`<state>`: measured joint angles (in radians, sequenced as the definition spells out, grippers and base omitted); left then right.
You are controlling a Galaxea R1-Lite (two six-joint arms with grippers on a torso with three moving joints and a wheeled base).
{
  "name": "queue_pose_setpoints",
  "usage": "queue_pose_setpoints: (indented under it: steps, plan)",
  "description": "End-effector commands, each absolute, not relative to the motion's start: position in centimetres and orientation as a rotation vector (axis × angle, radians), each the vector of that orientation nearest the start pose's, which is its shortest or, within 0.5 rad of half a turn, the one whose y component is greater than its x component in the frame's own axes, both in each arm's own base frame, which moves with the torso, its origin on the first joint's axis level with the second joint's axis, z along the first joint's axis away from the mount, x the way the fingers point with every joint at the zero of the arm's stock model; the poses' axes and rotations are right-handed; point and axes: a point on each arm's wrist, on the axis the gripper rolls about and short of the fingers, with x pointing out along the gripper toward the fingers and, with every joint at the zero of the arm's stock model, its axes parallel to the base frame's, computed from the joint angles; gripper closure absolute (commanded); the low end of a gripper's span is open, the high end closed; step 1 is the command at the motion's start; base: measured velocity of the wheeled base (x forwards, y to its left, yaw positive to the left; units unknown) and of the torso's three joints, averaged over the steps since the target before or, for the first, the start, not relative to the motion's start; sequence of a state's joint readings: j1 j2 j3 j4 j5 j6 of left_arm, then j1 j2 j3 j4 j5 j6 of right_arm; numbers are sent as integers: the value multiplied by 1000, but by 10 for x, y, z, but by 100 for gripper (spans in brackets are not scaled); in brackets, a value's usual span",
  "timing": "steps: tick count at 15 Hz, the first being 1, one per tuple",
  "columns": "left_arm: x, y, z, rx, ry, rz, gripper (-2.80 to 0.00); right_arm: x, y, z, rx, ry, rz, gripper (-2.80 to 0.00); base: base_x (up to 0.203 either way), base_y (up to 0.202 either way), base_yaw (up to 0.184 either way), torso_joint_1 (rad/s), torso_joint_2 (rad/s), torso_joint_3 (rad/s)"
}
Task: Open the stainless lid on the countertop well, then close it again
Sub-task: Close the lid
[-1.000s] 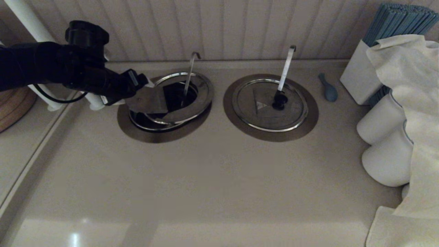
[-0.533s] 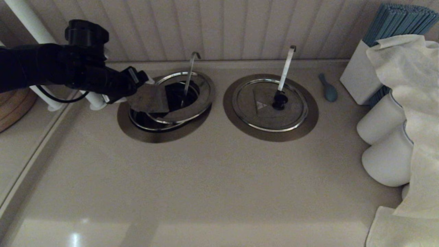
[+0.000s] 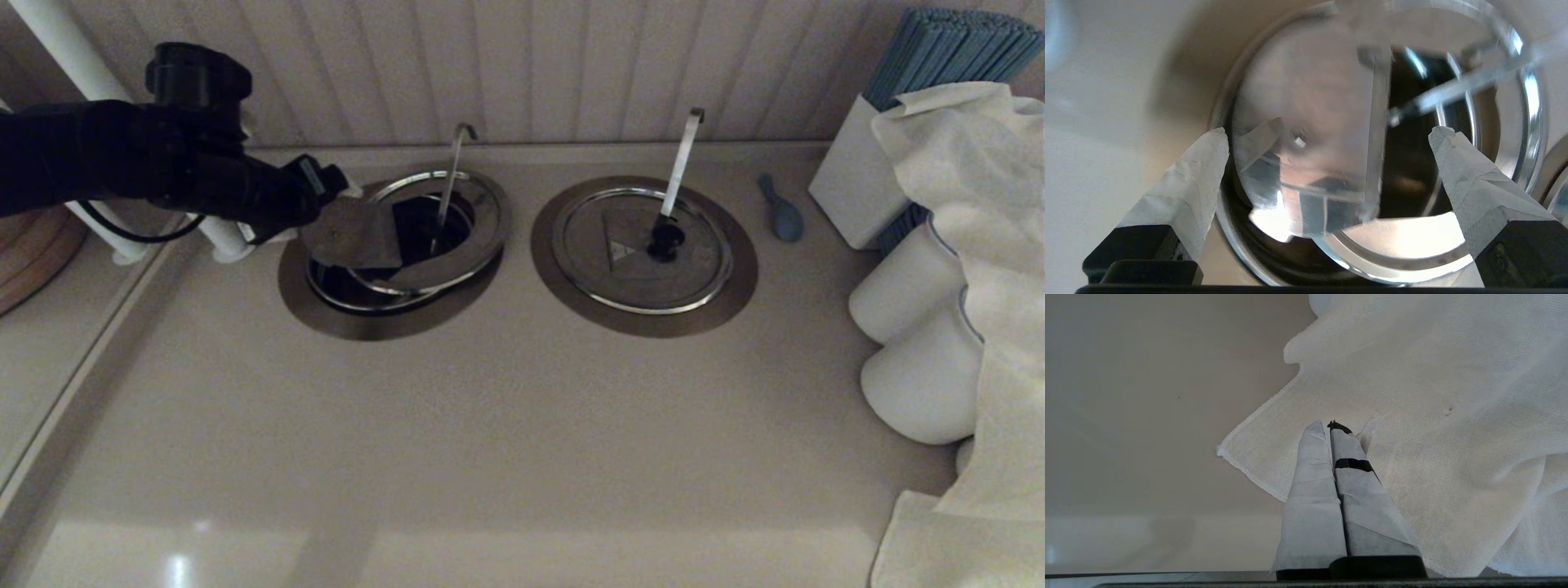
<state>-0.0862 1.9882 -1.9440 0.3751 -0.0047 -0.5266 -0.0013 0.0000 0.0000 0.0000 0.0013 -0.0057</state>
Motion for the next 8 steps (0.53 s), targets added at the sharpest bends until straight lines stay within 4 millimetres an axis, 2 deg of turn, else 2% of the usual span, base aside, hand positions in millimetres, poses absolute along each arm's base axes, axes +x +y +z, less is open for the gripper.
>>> queue_pose_setpoints:
  steps: [1,4,5,6,8]
  plan:
    - [384,-25,311,-510,401,36,-280,-23,0,75,-6,0,1,0,0,0,0,0,0,0]
    - [369,-20,329,-525,349,33,-280,-23,0,75,-6,0,0,0,0,0,0,0,0,0]
    - [368,-28,334,-545,338,-9,-280,-23,0,75,-6,0,0,0,0,0,0,0,0,0]
    - [367,-44,337,-582,325,-78,-280,-23,0,75,-6,0,0,0,0,0,0,0,0,0]
    - [368,-74,332,-621,324,-172,-280,-23,0,75,-6,0,0,0,0,0,0,0,0,0]
